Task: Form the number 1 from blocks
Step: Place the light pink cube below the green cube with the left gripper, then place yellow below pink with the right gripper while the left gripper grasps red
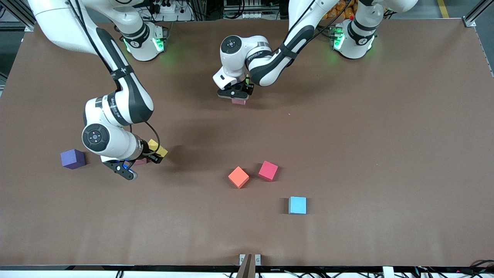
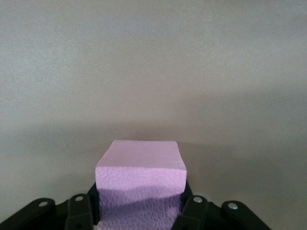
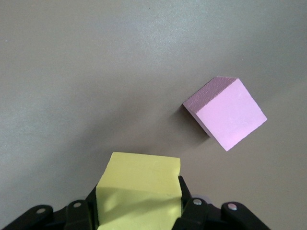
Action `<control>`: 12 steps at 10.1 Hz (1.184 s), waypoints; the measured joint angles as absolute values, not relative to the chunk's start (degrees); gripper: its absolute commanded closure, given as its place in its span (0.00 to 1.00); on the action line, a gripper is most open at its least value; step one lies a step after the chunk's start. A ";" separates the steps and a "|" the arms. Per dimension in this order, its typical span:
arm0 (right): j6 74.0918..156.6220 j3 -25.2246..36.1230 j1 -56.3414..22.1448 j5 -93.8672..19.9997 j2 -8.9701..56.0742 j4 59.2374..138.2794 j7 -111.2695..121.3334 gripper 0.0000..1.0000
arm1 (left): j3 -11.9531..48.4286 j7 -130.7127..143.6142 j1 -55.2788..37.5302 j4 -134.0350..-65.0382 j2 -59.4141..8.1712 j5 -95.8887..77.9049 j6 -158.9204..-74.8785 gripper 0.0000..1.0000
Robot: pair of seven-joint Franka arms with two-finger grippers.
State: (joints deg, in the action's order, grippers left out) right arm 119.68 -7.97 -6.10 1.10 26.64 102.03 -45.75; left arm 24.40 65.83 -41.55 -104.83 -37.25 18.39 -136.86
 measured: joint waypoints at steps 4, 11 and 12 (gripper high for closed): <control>119.59 -7.98 -6.10 1.09 26.90 102.03 -45.74 0.98 | 24.64 66.02 -41.54 -104.95 -37.21 18.33 -136.86 0.00; 118.92 -7.87 -5.41 1.08 26.96 101.93 -45.74 0.98 | 23.62 73.00 -33.61 -97.98 -33.19 18.18 -129.63 0.00; 118.87 -7.87 -5.35 1.08 26.96 101.88 -45.74 0.98 | 23.19 72.85 -30.04 -96.40 -33.15 18.35 -129.44 0.00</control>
